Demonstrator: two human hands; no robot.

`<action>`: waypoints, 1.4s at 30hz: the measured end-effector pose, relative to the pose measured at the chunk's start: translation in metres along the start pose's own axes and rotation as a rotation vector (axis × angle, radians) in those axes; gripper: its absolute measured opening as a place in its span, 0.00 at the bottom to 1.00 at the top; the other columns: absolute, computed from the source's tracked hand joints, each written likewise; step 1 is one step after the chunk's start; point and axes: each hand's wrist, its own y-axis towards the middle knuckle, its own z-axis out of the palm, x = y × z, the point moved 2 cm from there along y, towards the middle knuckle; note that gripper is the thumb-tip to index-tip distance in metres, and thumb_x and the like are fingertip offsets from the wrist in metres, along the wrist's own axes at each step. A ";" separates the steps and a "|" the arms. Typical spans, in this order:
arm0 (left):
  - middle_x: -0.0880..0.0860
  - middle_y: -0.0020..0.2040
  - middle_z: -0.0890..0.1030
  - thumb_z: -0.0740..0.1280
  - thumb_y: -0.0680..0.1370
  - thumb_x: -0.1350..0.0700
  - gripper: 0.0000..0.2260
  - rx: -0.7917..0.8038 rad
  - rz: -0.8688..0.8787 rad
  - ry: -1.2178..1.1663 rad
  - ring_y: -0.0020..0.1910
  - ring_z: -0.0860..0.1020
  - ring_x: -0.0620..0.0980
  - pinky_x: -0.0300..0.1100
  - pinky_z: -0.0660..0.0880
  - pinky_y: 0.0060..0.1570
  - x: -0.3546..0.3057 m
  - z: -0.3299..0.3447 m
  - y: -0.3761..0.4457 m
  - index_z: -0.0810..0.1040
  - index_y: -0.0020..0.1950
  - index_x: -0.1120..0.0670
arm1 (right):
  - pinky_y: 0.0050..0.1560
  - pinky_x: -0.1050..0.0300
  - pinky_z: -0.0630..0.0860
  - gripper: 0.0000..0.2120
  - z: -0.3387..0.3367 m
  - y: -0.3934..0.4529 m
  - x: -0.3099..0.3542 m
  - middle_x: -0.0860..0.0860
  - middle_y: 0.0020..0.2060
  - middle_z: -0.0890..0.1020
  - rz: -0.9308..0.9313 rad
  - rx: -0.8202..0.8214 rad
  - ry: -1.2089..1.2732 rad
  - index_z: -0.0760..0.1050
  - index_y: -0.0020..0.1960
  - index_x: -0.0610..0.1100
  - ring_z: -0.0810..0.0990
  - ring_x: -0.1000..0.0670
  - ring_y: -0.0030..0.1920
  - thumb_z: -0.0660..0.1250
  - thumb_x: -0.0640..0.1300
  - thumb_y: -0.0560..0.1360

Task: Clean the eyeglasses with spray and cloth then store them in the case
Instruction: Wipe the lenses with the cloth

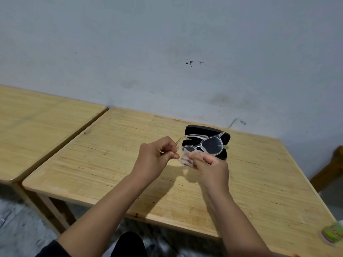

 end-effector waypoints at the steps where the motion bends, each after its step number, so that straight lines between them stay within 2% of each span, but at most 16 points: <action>1: 0.47 0.35 0.84 0.73 0.70 0.64 0.16 -0.006 -0.005 -0.007 0.43 0.83 0.41 0.43 0.80 0.45 -0.001 0.002 -0.003 0.73 0.34 0.44 | 0.45 0.54 0.80 0.07 0.001 -0.001 -0.002 0.53 0.34 0.85 0.003 -0.065 0.024 0.83 0.33 0.50 0.84 0.52 0.41 0.72 0.44 0.70; 5: 0.50 0.33 0.82 0.73 0.69 0.64 0.11 -0.031 -0.012 -0.041 0.41 0.83 0.42 0.37 0.79 0.40 -0.008 0.019 -0.013 0.76 0.34 0.51 | 0.46 0.65 0.75 0.05 0.013 -0.014 -0.005 0.62 0.38 0.81 -0.060 -0.322 0.096 0.83 0.47 0.50 0.80 0.61 0.45 0.68 0.46 0.74; 7: 0.51 0.32 0.82 0.73 0.69 0.66 0.08 -0.028 -0.019 -0.087 0.39 0.82 0.36 0.31 0.77 0.38 -0.014 0.027 -0.017 0.76 0.36 0.56 | 0.45 0.68 0.73 0.07 0.017 -0.016 -0.006 0.59 0.41 0.82 -0.057 -0.390 0.160 0.82 0.49 0.50 0.80 0.61 0.45 0.66 0.47 0.75; 9: 0.52 0.32 0.82 0.73 0.69 0.66 0.08 -0.034 -0.019 -0.112 0.39 0.82 0.37 0.30 0.76 0.38 -0.017 0.032 -0.019 0.77 0.36 0.56 | 0.45 0.68 0.74 0.06 0.016 -0.014 -0.005 0.55 0.44 0.84 -0.060 -0.400 0.169 0.82 0.47 0.51 0.81 0.59 0.46 0.66 0.46 0.75; 12: 0.51 0.32 0.82 0.74 0.68 0.64 0.09 -0.053 0.012 -0.093 0.38 0.81 0.46 0.34 0.76 0.36 -0.019 0.033 -0.015 0.77 0.36 0.53 | 0.41 0.74 0.74 0.06 0.013 -0.013 -0.001 0.55 0.44 0.84 -0.089 -0.319 0.148 0.81 0.42 0.55 0.81 0.61 0.45 0.68 0.45 0.74; 14: 0.44 0.29 0.80 0.74 0.67 0.65 0.10 -0.054 0.026 -0.079 0.34 0.80 0.40 0.29 0.73 0.34 -0.019 0.030 -0.011 0.77 0.35 0.52 | 0.40 0.74 0.74 0.07 0.010 -0.014 0.000 0.58 0.40 0.85 -0.119 -0.246 0.101 0.81 0.40 0.56 0.82 0.63 0.42 0.69 0.45 0.73; 16: 0.39 0.29 0.79 0.74 0.67 0.66 0.11 -0.032 0.027 -0.082 0.34 0.79 0.34 0.26 0.72 0.36 -0.019 0.028 -0.007 0.77 0.36 0.52 | 0.43 0.69 0.77 0.08 0.008 -0.013 0.001 0.57 0.38 0.85 -0.137 -0.183 0.061 0.82 0.39 0.55 0.82 0.61 0.42 0.69 0.43 0.73; 18: 0.38 0.29 0.80 0.74 0.67 0.66 0.12 -0.013 0.036 -0.085 0.35 0.80 0.35 0.28 0.74 0.38 -0.017 0.025 -0.005 0.77 0.36 0.50 | 0.42 0.62 0.78 0.10 0.006 -0.010 0.001 0.55 0.36 0.85 -0.129 -0.117 0.038 0.82 0.36 0.54 0.83 0.55 0.39 0.69 0.41 0.73; 21: 0.38 0.31 0.81 0.74 0.68 0.66 0.16 -0.003 0.039 -0.055 0.36 0.81 0.37 0.32 0.77 0.40 -0.012 0.017 -0.001 0.75 0.35 0.45 | 0.38 0.64 0.76 0.10 0.004 -0.007 0.005 0.53 0.34 0.85 -0.077 0.042 0.028 0.82 0.37 0.51 0.82 0.55 0.34 0.69 0.39 0.73; 24: 0.37 0.31 0.81 0.74 0.68 0.65 0.13 0.022 0.039 -0.023 0.37 0.82 0.39 0.37 0.78 0.41 -0.004 0.011 0.000 0.77 0.36 0.47 | 0.36 0.63 0.76 0.05 -0.002 -0.004 0.010 0.52 0.32 0.84 -0.030 0.184 -0.066 0.84 0.40 0.46 0.80 0.58 0.30 0.69 0.40 0.73; 28: 0.41 0.31 0.82 0.72 0.69 0.66 0.19 0.011 0.027 -0.008 0.42 0.83 0.43 0.44 0.79 0.44 -0.003 0.002 0.000 0.74 0.33 0.42 | 0.43 0.56 0.78 0.05 -0.006 0.001 0.014 0.48 0.32 0.84 -0.022 0.288 -0.118 0.84 0.38 0.41 0.79 0.54 0.33 0.70 0.38 0.71; 30: 0.45 0.32 0.83 0.71 0.69 0.68 0.18 -0.003 0.010 -0.019 0.43 0.83 0.42 0.45 0.80 0.45 -0.001 -0.001 0.001 0.74 0.34 0.44 | 0.44 0.54 0.78 0.06 -0.008 0.002 0.016 0.46 0.34 0.84 -0.045 0.260 -0.144 0.84 0.36 0.41 0.80 0.52 0.35 0.70 0.38 0.71; 33: 0.46 0.32 0.83 0.71 0.70 0.67 0.17 -0.012 -0.016 -0.044 0.44 0.83 0.41 0.47 0.80 0.47 -0.001 0.000 0.001 0.74 0.33 0.45 | 0.42 0.61 0.75 0.08 -0.009 0.002 0.016 0.52 0.34 0.84 -0.065 0.166 -0.128 0.83 0.35 0.45 0.81 0.54 0.37 0.70 0.39 0.71; 36: 0.43 0.32 0.82 0.73 0.69 0.66 0.15 -0.023 -0.021 -0.053 0.43 0.83 0.40 0.41 0.80 0.45 -0.004 0.007 -0.003 0.74 0.33 0.47 | 0.43 0.62 0.75 0.07 -0.007 -0.003 0.011 0.57 0.34 0.84 -0.065 -0.051 -0.052 0.83 0.38 0.51 0.81 0.56 0.39 0.70 0.42 0.72; 39: 0.51 0.34 0.83 0.73 0.69 0.65 0.10 -0.036 0.003 -0.070 0.42 0.83 0.39 0.38 0.79 0.42 -0.010 0.020 -0.009 0.75 0.34 0.53 | 0.47 0.62 0.75 0.09 0.004 -0.012 0.006 0.60 0.36 0.82 -0.080 -0.284 0.112 0.81 0.39 0.56 0.81 0.58 0.43 0.68 0.43 0.74; 42: 0.49 0.34 0.83 0.72 0.70 0.66 0.12 -0.027 0.008 -0.095 0.43 0.82 0.38 0.35 0.79 0.42 -0.016 0.031 -0.015 0.75 0.34 0.50 | 0.45 0.70 0.75 0.07 0.011 -0.015 0.003 0.57 0.40 0.83 -0.063 -0.392 0.224 0.82 0.43 0.51 0.80 0.61 0.44 0.66 0.44 0.75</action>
